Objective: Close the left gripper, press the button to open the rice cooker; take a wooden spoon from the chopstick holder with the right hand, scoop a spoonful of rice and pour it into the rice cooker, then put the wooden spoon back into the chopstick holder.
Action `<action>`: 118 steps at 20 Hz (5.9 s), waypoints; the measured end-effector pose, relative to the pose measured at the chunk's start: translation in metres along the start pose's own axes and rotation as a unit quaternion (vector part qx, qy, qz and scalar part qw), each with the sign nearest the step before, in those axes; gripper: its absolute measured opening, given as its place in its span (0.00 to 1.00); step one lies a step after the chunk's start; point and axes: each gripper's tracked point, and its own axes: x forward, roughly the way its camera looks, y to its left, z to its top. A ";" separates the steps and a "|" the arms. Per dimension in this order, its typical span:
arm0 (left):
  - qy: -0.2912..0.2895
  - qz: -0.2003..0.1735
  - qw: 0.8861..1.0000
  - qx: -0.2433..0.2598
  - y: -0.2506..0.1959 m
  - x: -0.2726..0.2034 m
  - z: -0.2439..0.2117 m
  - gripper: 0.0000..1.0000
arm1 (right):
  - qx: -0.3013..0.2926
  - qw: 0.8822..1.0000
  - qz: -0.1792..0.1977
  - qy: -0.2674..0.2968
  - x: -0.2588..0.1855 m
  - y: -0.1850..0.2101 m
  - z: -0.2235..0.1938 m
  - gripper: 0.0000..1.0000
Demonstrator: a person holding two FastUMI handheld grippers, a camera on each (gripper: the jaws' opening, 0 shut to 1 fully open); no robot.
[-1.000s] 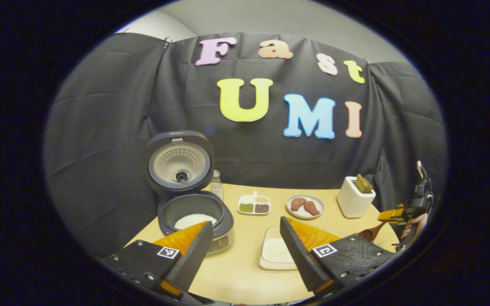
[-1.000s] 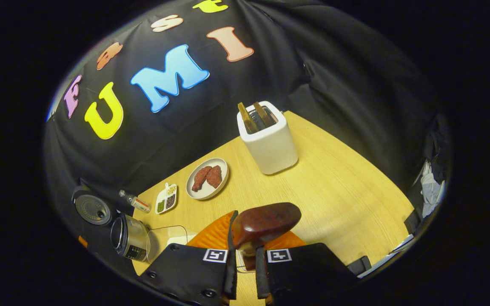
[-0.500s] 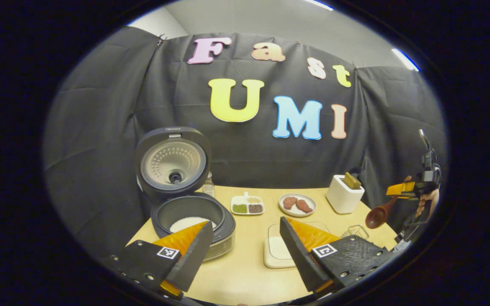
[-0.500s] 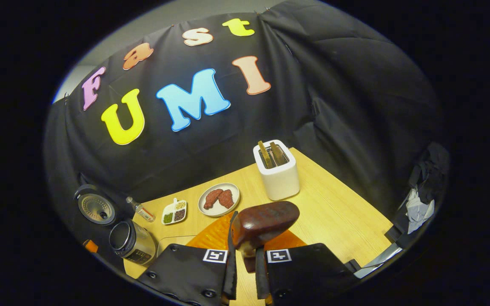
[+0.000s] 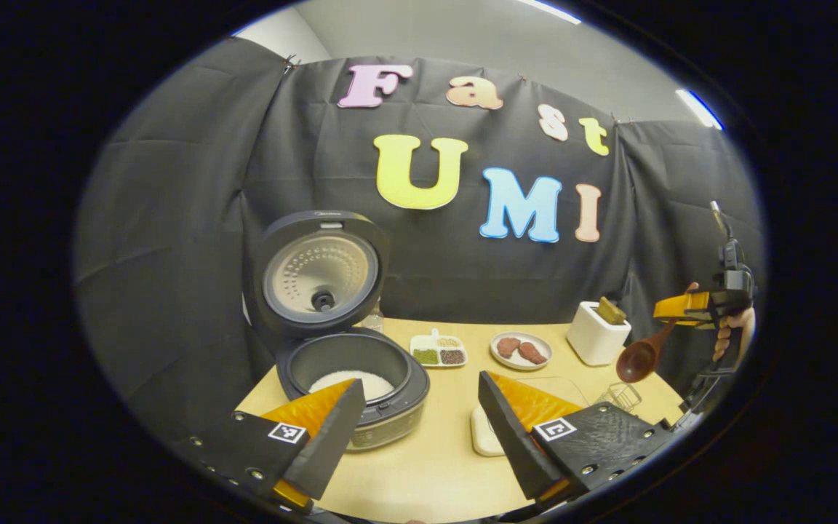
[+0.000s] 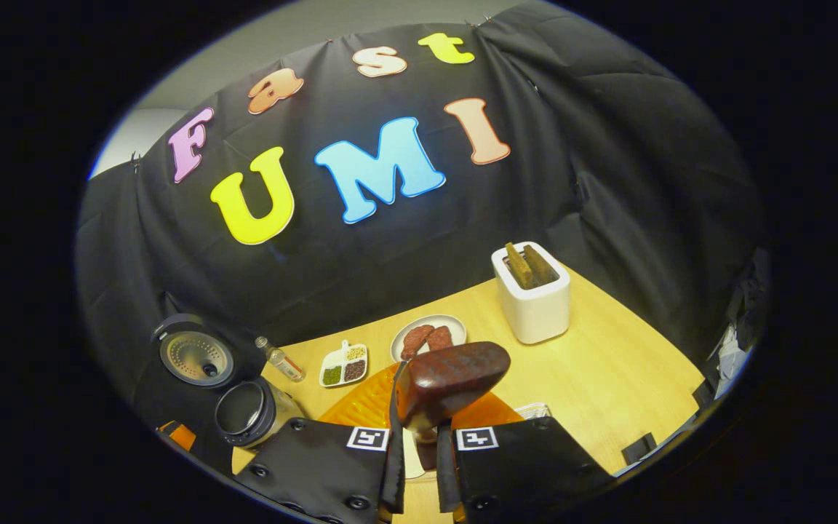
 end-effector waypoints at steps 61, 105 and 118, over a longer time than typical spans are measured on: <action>0.045 0.215 0.974 -0.053 -0.025 -0.110 -0.020 0.97 | 0.266 0.909 0.091 0.307 0.118 0.017 -0.166 0.19; 0.020 0.203 0.977 -0.053 0.167 -0.128 -0.050 0.97 | 0.136 0.945 0.217 0.201 0.103 0.344 -0.085 0.19; 0.028 0.233 0.970 -0.060 0.227 -0.133 -0.062 0.99 | -0.107 0.962 0.228 0.103 0.129 0.413 -0.106 0.19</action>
